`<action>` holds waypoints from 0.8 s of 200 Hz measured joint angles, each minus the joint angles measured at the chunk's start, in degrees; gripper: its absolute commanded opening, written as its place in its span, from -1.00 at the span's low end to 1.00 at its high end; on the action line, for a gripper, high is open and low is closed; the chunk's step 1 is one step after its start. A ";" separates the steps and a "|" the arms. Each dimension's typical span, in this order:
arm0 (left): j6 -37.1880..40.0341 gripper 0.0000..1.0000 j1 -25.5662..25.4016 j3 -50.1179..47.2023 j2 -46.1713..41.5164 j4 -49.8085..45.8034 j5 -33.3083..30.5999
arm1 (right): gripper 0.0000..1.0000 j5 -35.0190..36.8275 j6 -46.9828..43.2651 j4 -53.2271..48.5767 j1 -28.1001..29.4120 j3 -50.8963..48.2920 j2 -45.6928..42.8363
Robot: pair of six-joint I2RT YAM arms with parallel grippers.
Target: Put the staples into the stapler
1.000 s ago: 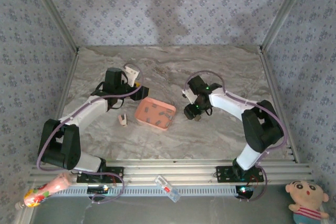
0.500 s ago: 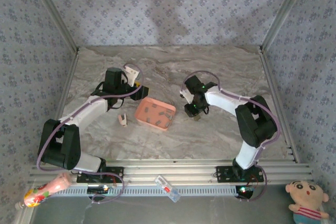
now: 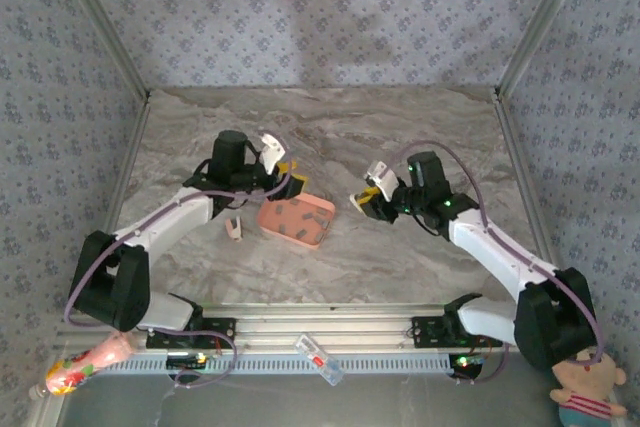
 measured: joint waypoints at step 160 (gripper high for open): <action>23.19 0.02 -10.95 4.22 4.50 -2.99 13.27 | -0.63 -19.56 -11.72 9.09 0.50 -1.01 0.00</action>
